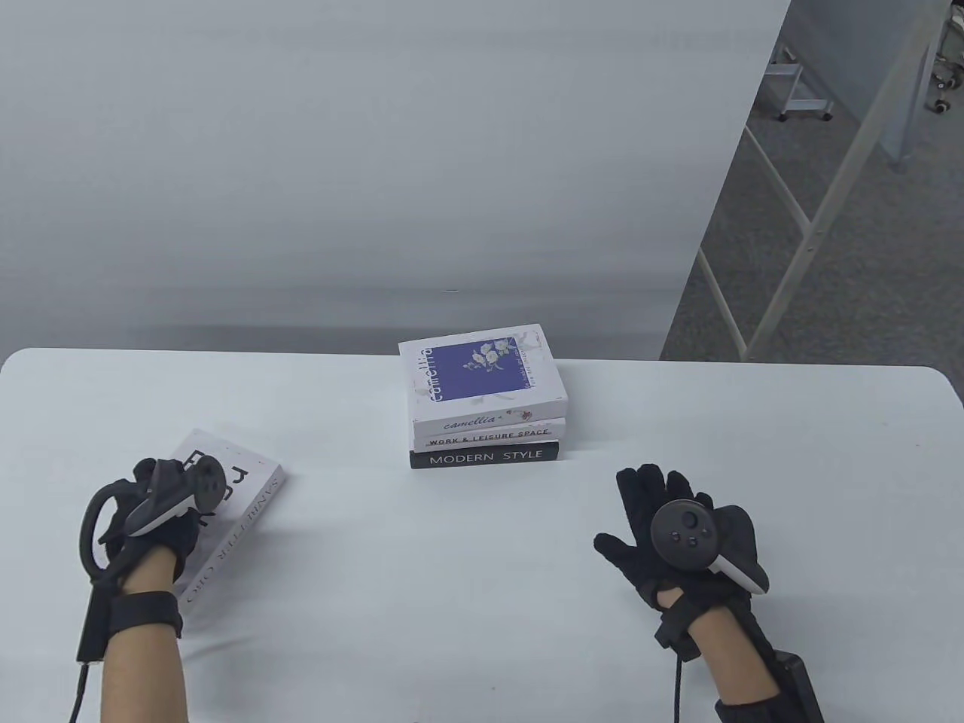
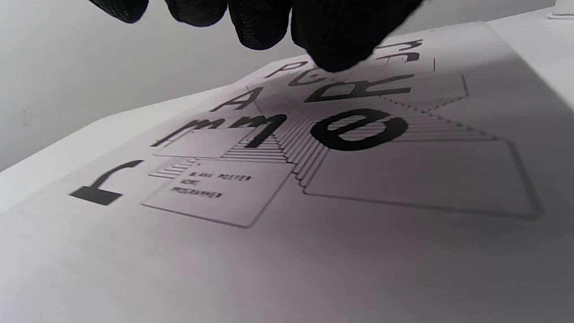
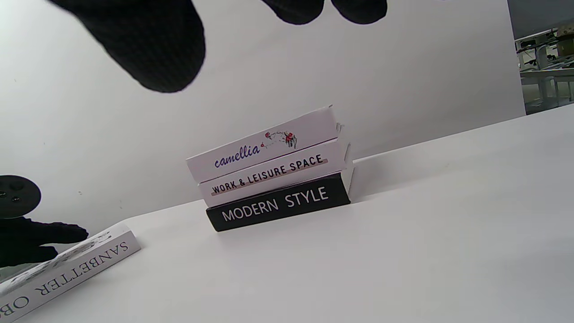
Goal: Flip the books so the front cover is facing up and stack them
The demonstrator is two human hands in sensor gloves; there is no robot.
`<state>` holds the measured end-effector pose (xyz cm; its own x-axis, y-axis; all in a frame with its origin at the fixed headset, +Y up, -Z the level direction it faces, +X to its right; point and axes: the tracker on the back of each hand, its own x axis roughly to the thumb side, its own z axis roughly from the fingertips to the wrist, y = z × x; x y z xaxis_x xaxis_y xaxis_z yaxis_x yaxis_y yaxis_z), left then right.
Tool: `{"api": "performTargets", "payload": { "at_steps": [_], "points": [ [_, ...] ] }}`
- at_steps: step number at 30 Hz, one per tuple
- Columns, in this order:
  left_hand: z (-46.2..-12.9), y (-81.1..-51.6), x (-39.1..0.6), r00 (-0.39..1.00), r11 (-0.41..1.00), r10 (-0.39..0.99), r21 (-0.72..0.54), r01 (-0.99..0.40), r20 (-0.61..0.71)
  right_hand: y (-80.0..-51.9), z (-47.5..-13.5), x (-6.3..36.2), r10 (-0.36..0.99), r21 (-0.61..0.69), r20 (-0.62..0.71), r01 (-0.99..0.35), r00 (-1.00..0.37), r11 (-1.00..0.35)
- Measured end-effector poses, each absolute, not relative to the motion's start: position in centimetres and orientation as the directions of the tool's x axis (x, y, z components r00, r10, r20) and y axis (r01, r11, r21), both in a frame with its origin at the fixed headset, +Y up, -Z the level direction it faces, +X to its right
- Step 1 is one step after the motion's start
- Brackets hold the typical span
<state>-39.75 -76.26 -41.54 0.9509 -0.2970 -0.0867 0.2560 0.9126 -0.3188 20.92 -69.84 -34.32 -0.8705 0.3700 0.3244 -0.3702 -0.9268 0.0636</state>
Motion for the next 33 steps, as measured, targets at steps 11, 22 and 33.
{"api": "performTargets", "payload": {
  "at_steps": [11,22,33],
  "points": [
    [-42.5,-76.3,-39.7,0.948,0.875,-0.313,-0.406,0.264,-0.058,-70.1,-35.0,22.1,0.422,0.089,0.291,-0.415,-0.859,-0.906],
    [-41.4,-75.3,-35.9,0.953,0.888,-0.304,-0.36,0.285,0.003,-69.5,-34.5,21.4,0.418,0.086,0.32,-0.413,-0.85,-0.906],
    [-39.5,-75.4,-29.3,0.942,0.893,-0.327,-0.303,0.334,0.076,-69.1,-34.3,21.3,0.438,0.098,0.333,-0.431,-0.835,-0.897]
  ]
}}
